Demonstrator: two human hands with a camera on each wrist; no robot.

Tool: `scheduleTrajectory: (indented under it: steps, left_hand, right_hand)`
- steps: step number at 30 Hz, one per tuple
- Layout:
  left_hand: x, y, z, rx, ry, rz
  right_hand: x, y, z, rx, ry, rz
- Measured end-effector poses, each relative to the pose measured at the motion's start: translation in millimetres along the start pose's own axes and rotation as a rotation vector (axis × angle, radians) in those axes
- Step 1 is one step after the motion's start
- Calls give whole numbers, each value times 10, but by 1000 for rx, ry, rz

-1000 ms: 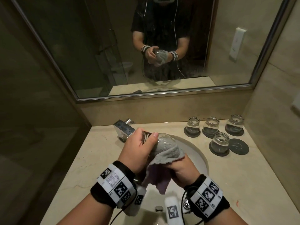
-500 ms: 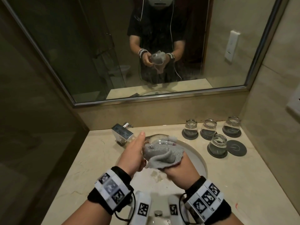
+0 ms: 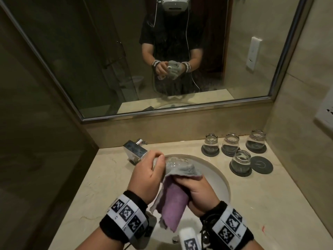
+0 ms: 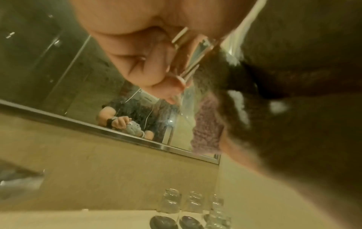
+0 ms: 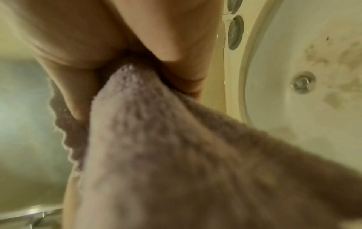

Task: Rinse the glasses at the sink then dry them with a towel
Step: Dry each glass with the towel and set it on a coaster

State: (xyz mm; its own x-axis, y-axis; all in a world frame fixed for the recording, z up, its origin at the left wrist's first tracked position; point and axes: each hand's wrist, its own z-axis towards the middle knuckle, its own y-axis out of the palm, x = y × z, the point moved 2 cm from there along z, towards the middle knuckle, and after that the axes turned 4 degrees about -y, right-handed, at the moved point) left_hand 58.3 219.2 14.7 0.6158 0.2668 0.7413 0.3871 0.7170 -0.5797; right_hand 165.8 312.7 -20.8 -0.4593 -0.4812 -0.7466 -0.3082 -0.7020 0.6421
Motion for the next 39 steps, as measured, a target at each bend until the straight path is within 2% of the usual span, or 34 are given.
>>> scheduleTrajectory:
  steps: [1, 2, 4, 5, 6, 7, 9, 10, 11, 12, 13, 15, 16, 17, 18, 19, 21, 22, 23, 24, 27, 28, 29, 30, 33, 34, 35, 38, 39]
  left_hand:
    - [15, 0, 15, -29, -66, -56]
    - [16, 15, 26, -92, -204, -158]
    - [7, 49, 28, -262, -569, -407]
    - [-7, 61, 28, -310, -651, -449]
    - [-31, 71, 26, -299, -644, -427]
    - [-63, 80, 24, -257, -548, -348]
    - [-86, 47, 7, -149, -267, -89]
    - [-72, 33, 5, -117, -172, -21]
    - [-49, 29, 10, -103, -136, -10]
    - [-36, 38, 24, -109, -162, -60]
    - [-21, 46, 32, -138, -256, -158]
    - [-49, 76, 45, -231, -561, -383]
    - [-53, 81, 47, -259, -659, -433]
    - [-52, 89, 40, -260, -667, -430]
    - [-64, 90, 30, -226, -577, -373]
    - [-75, 83, 25, -167, -413, -255]
    - [-54, 39, 9, -61, -125, -39]
    - [-41, 37, 5, -35, -81, -8]
    - [-32, 40, 11, -24, -104, -50]
    - [-4, 52, 16, -38, -189, -146]
    - [9, 104, 1, -274, -646, -464]
    - [-2, 110, -6, -320, -711, -499]
    - [-31, 114, -16, -308, -692, -497]
    - [-61, 119, -22, -247, -596, -456]
    - [-32, 54, -18, -31, -159, -124]
    - [-24, 51, -22, -7, -115, -99]
    - [-14, 52, -14, -3, -151, -157]
    - [-17, 112, -6, -169, -546, -482]
    - [-15, 114, 3, -199, -628, -514]
  right_hand:
    - [-9, -13, 5, -15, -2, 1]
    - [-32, -32, 16, -22, -32, -104]
    - [-117, 10, 6, -112, -102, -385]
    - [-123, 31, 10, -164, -97, -472]
    - [-145, 32, 21, -159, -86, -462]
    - [-146, 16, 23, -140, -111, -487]
    - [-52, -47, 33, -67, -68, -294]
    - [-51, -14, 18, -21, -41, -163]
    - [-41, -20, 7, -33, 11, -31]
    - [-28, -54, 14, -25, 16, 1]
    - [-72, -34, 9, -33, -9, -83]
    - [-137, -2, -7, -148, -58, -418]
    - [-181, 33, -13, -209, -65, -524]
    - [-189, 32, -18, -244, -73, -545]
    - [-174, 6, -24, -234, -87, -516]
    - [-146, -5, -23, -194, -102, -435]
    - [-94, -8, -27, -69, -54, -139]
    - [-30, -51, -27, -20, -20, -27]
    - [-21, -50, -34, -15, -8, 16]
    - [-33, -63, -37, -14, -26, -51]
    - [-143, -60, -65, -125, -99, -475]
    - [-166, -65, -65, -161, -107, -542]
    - [-168, -80, -60, -182, -99, -567]
    - [-157, -79, -64, -162, -79, -500]
    - [-114, -68, -62, -18, -39, -163]
    - [-105, -56, -63, -7, -54, -91]
    - [-109, -53, -69, -13, -78, -96]
    - [-209, -29, -76, -91, -115, -385]
    - [-222, -27, -88, -134, -100, -442]
